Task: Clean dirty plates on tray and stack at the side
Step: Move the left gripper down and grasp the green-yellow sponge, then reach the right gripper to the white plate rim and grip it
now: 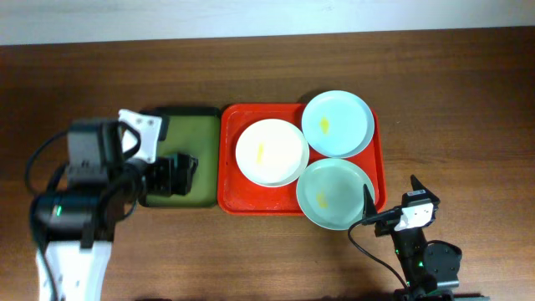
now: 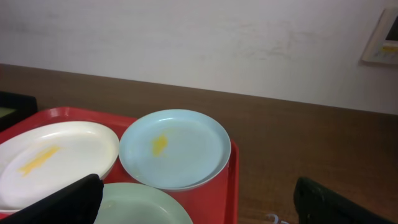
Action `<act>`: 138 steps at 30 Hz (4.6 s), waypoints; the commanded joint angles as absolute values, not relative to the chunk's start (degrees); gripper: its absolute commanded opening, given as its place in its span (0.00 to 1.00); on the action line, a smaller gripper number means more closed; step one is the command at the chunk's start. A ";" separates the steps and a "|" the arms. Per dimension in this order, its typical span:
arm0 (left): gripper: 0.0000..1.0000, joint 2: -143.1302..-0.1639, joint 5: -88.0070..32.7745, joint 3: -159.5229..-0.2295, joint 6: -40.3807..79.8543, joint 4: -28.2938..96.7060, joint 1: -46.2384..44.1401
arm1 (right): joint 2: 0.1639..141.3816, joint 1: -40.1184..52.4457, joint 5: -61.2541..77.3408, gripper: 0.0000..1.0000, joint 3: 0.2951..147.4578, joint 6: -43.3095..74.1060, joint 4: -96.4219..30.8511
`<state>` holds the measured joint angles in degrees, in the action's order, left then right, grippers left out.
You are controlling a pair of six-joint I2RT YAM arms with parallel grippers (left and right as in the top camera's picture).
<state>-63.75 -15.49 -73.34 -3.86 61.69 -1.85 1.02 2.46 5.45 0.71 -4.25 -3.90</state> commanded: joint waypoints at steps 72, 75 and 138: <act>0.35 -100.82 -4.69 -75.13 9.41 57.93 -0.38 | 109.97 16.43 15.44 0.28 74.70 28.18 -34.54; 0.34 -100.82 -4.69 -75.13 9.41 57.89 -0.38 | 109.97 9.56 31.94 0.76 74.70 27.24 -35.05; 0.38 -109.08 -1.02 -74.83 9.41 52.99 -0.38 | 111.81 21.47 8.75 0.04 71.55 28.60 -32.71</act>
<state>-108.36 -1.78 -74.48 9.50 53.95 -0.25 111.35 21.17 8.45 71.94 28.34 -32.86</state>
